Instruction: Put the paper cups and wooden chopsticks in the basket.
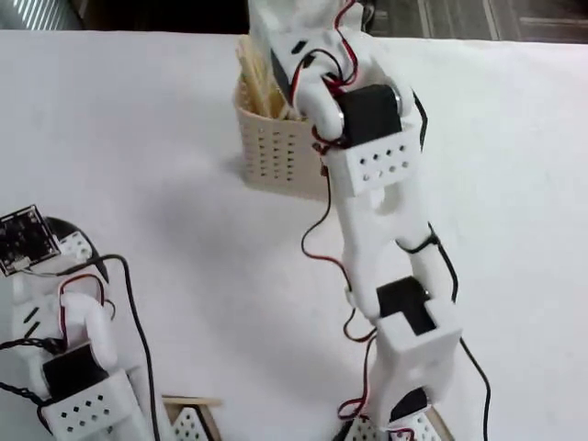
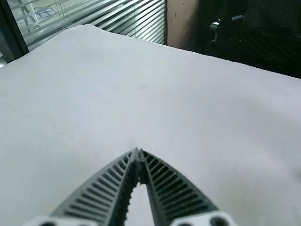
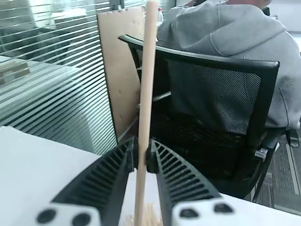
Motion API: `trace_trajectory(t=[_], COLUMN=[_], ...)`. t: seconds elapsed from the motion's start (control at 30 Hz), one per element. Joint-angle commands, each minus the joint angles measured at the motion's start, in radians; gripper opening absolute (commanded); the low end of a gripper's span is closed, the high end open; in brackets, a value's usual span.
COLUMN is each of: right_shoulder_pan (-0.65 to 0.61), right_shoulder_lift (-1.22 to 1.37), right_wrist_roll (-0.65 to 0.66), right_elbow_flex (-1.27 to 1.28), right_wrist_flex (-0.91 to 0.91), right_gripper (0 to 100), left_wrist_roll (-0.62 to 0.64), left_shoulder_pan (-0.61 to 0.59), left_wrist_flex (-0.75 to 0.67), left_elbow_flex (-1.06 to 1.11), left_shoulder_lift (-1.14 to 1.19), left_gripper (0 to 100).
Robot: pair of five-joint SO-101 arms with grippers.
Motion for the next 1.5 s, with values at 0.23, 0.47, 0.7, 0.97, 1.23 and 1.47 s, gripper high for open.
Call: trace_trajectory(t=[0.23,0.47,0.7,0.97,1.23,1.47], right_shoulder_pan=[0.045,0.044,0.028,0.007,-0.025,-0.035], right_shoulder_lift=[0.150,0.177,0.125,-0.025,-0.219,-0.282], right_wrist_roll=[-0.011,0.025,0.072,0.075,0.071,0.071], right_elbow_flex=[0.000,-0.002,-0.031,-0.032,-0.023,0.058], right_wrist_flex=[-0.068,-0.053,0.090,0.262,0.567,0.805], right_gripper=[1.8,2.0,8.1,11.1,1.6,1.8], left_wrist_roll=[-0.009,-0.009,-0.009,-0.009,-0.009,-0.101], left_shoulder_pan=[0.010,0.010,0.010,0.010,0.010,0.024], left_wrist_flex=[-0.017,-0.017,-0.017,-0.017,-0.015,0.041], left_elbow_flex=[-0.008,-0.008,-0.008,-0.008,-0.011,-0.074], left_shoulder_lift=[-0.015,-0.013,-0.013,-0.013,-0.013,-0.012], left_gripper=[2,2,2,2,4,5])
